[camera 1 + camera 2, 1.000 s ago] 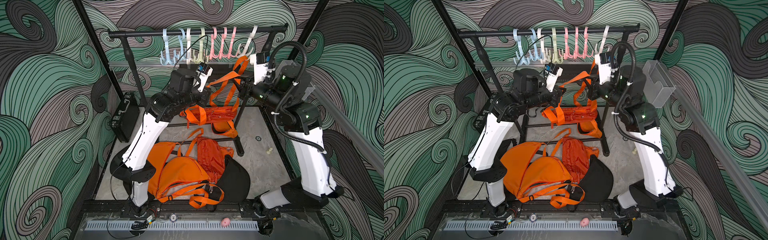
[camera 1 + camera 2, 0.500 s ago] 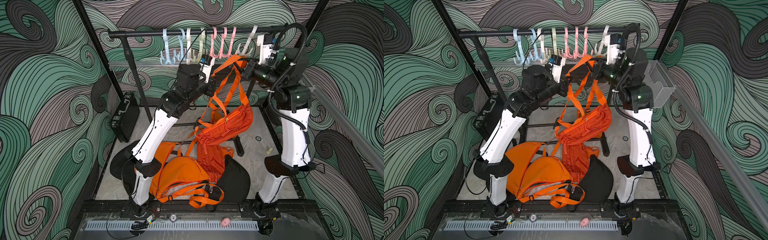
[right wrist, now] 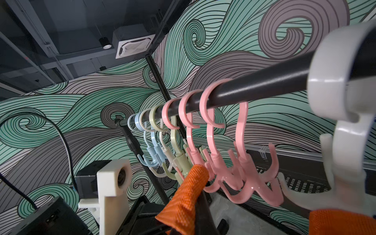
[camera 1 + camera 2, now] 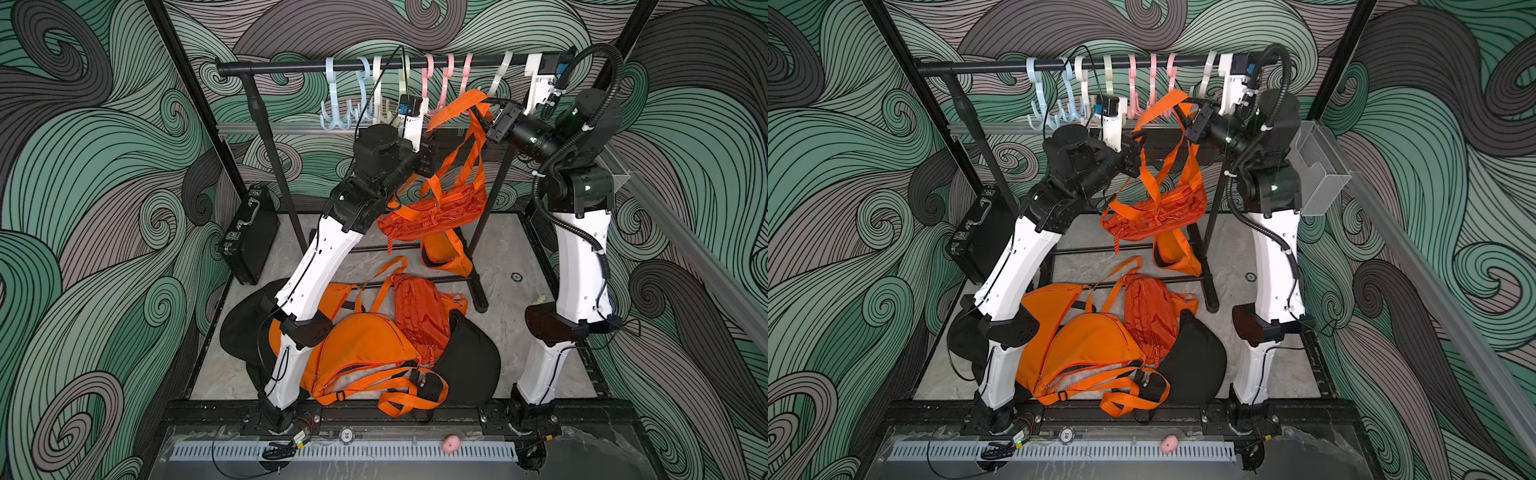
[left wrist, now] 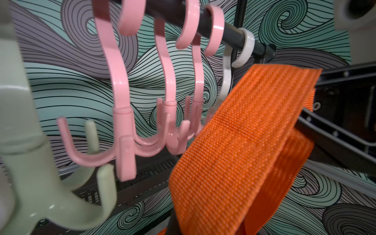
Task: Hang the bag on a hook
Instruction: Hang the bag on the hook.
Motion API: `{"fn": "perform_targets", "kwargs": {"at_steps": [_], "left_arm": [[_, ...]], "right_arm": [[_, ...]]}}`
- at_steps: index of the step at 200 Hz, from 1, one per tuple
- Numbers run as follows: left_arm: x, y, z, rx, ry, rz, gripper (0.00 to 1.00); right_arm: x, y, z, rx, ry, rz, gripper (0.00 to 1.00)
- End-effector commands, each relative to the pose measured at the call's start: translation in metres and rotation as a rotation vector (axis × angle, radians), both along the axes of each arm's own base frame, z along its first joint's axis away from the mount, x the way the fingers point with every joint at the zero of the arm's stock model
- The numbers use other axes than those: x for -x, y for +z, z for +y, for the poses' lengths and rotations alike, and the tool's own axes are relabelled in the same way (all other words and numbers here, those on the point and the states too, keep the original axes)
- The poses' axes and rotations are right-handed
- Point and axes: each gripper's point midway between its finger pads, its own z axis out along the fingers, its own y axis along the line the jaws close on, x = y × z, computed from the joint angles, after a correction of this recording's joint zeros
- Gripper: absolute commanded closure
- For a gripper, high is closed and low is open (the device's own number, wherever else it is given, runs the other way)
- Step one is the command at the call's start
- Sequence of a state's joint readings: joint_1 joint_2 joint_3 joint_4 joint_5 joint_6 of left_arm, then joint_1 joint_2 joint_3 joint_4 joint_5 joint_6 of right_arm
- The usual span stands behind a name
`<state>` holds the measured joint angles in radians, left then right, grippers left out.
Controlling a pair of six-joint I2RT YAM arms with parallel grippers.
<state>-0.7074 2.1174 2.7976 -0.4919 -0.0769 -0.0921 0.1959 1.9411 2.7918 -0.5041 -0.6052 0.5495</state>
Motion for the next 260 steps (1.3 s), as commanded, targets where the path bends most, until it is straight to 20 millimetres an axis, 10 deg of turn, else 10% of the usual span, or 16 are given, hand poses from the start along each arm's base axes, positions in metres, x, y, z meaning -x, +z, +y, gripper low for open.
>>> {"fn": "perform_targets", "kwargs": {"at_steps": [1,260], "left_arm": [[-0.027,-0.009,0.023,0.022,0.087,0.035,1.00],[-0.040,-0.087,-0.014,-0.113,-0.085,0.201,1.00]], "right_arm": [[0.011,0.044,-0.029,-0.081,-0.082,-0.144,1.00],[-0.028,-0.012,-0.037,-0.083,-0.152,0.107,1.00]]}}
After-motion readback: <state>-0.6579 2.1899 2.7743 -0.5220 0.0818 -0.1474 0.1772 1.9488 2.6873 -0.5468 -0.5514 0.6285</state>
